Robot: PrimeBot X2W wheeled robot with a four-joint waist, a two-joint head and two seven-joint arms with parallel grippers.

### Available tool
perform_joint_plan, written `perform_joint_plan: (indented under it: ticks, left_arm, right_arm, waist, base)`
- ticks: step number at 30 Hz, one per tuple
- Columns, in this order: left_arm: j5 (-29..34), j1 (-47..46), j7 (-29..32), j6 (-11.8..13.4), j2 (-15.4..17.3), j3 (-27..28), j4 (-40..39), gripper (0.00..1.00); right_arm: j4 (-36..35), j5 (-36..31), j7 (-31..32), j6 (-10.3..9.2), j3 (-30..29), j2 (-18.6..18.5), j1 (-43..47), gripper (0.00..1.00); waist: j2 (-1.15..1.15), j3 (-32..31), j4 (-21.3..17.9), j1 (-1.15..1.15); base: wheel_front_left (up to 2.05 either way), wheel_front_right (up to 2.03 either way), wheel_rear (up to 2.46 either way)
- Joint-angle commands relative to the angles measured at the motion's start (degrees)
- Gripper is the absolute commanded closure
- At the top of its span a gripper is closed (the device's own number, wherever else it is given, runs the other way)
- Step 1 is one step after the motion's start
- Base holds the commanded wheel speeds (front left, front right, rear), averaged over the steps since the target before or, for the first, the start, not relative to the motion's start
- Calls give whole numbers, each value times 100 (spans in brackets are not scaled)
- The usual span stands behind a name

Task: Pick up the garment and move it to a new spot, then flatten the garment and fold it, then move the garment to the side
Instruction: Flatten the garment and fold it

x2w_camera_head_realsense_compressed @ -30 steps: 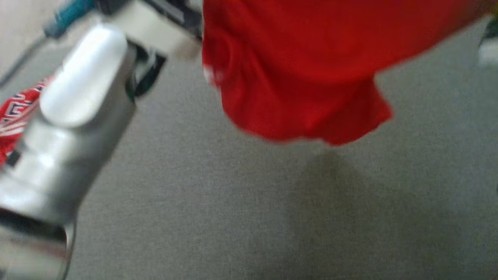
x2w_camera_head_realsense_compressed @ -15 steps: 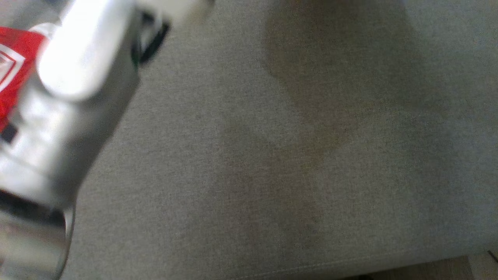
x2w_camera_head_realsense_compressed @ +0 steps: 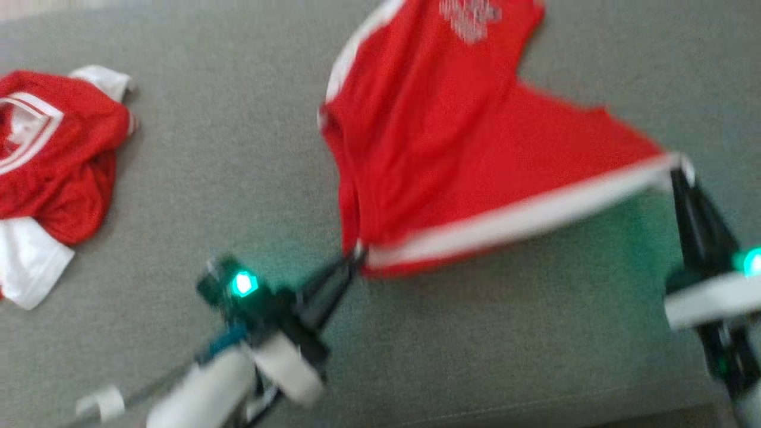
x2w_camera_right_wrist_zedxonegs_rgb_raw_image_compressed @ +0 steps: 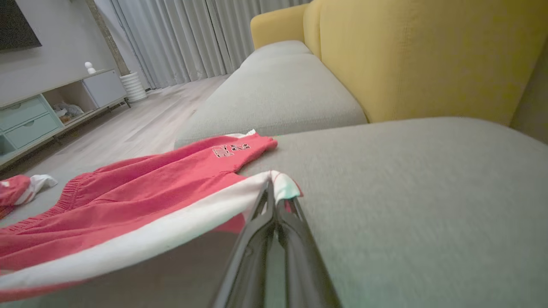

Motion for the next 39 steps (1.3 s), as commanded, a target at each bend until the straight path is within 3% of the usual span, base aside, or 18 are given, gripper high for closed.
perform_joint_plan:
  ticks: [1, 10, 13, 17, 24, 29, 31, 38, 39]
  left_arm:
    - [151, 251, -29, 10, 148, 308, -306, 100]
    - [310, 1581, -29, 10, 375, 775, -1234, 100]
    - [228, 1472, -29, 10, 322, 883, -1487, 100]
    - [35, 811, -29, 10, 34, 809, -1334, 100]
    - [-661, -587, 144, 10, -774, 757, -180, 100]
    - [-1025, -1202, 310, 10, -1102, 775, 521, 100]
    - [-1222, -1610, 286, 10, -1278, 752, 933, 100]
    - [-1239, -2222, 41, 10, -1450, 743, 1586, 100]
    - [-1244, -2250, 20, 10, -1469, 732, 1633, 100]
  right_arm:
    - [-418, 98, -15, 42, -82, -300, 556, 100]
    - [-2129, 197, 370, 42, -1032, -710, 2622, 100]
    - [-2572, 148, 769, 42, -1275, -811, 2640, 100]
    - [-2657, 172, 1375, 42, -1225, -1038, 2010, 100]
    - [-1818, 265, 2197, 42, -478, -1559, -66, 100]
    - [-1014, 327, 2436, 42, 224, -1760, -1303, 100]
    - [-397, 348, 2444, 42, 734, -1768, -2142, 100]
    - [777, 306, 2076, 42, 1673, -1659, -3468, 100]
    - [920, 335, 2004, 42, 1785, -1616, -3577, 91]
  waist:
    - [0, -364, 80, 1]
    - [0, -869, 368, 1]
    - [0, -790, 533, 1]
    - [0, -459, 789, 1]
    - [0, 288, 1137, 1]
    - [0, 662, 1319, 1]
    - [0, 873, 1435, 1]
    - [0, 1201, 1565, 1]
    - [0, 1218, 1569, 1]
  base:
    - [0, 0, 0]
    - [0, 0, 0]
    - [0, 0, 0]
    - [0, 0, 0]
    - [0, 0, 0]
    - [0, 0, 0]
    - [0, 0, 0]
    - [0, 0, 0]
    - [0, 0, 0]
